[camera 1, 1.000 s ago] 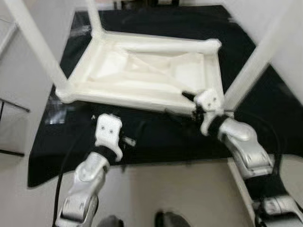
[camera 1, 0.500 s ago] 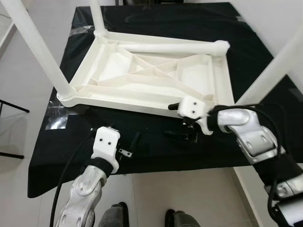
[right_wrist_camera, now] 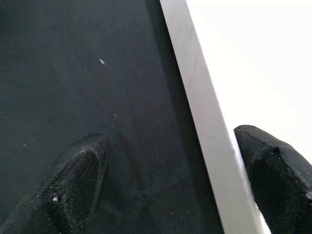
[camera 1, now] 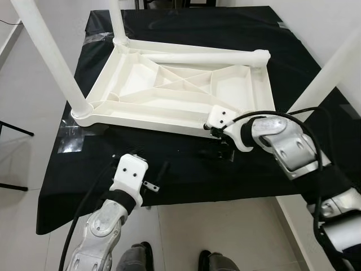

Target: Building children table

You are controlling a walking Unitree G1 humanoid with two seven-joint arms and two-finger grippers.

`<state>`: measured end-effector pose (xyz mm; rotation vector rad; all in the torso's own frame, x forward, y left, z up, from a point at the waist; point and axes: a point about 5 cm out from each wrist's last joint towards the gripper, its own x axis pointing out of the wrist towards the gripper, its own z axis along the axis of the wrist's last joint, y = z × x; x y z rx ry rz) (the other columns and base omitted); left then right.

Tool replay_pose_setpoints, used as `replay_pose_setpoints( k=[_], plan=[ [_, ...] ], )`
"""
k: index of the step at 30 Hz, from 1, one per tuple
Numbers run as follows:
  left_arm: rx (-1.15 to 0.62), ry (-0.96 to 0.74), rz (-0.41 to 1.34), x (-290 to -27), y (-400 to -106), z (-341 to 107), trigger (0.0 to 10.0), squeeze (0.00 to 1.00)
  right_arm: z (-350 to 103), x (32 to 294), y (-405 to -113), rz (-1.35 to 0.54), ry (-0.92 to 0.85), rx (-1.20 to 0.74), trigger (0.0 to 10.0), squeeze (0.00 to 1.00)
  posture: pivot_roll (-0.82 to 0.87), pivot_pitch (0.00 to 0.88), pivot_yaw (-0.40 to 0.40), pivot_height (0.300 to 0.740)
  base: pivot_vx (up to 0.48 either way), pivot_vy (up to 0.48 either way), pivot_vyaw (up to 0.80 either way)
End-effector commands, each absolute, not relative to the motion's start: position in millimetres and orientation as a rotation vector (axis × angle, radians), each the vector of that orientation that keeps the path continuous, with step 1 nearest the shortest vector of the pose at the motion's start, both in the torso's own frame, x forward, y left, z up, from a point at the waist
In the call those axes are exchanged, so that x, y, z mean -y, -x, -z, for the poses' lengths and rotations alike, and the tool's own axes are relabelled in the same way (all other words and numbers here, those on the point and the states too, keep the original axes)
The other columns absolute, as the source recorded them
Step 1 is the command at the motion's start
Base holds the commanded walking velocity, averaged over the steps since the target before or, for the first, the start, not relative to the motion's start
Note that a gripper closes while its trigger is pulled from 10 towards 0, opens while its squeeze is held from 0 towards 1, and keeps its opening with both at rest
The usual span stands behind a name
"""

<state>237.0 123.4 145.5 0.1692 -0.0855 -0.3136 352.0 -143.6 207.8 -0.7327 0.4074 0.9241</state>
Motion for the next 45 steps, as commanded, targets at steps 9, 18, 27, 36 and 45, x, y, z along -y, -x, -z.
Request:
replay_pose_setpoints(
  k=[9, 18, 27, 36, 45],
  plan=[
    [0.055, -0.181, 0.321, -122.3, -234.1, -139.1, 10.0, 0.0, -210.6, 141.5, -355.7, -0.901, 0.695, -0.436, 10.0, 0.0, 0.07, 0.237, -0.084, 0.74, 0.0, 0.0, 0.0],
    [0.059, -0.183, 0.322, -118.6, -234.4, -138.4, 10.0, 0.0, -199.8, 149.8, -360.6, -0.78, 0.702, -0.592, 0.0, 0.0, 0.07, 0.234, -0.095, 0.74, 0.0, 0.0, 0.0],
    [0.064, -0.176, 0.318, -117.0, -235.2, -139.4, 10.0, 0.0, -201.1, 150.5, -364.6, -0.671, 0.594, -0.586, 0.0, 0.0, 0.07, 0.244, -0.101, 0.74, 0.0, 0.0, 0.0],
    [0.066, -0.177, 0.317, -117.2, -235.5, -140.0, 10.0, 0.0, -198.0, 150.9, -359.9, -0.632, 0.469, -0.662, 0.0, 0.0, 0.06, 0.246, -0.104, 0.74, 0.0, 0.0, 0.0],
    [0.068, -0.179, 0.316, -117.3, -236.6, -140.2, 10.0, 0.0, -192.5, 96.4, -319.5, -0.827, 0.223, -0.738, 0.0, 0.0, 0.06, 0.242, -0.103, 0.74, 0.0, 0.0, 0.0]
  ],
)
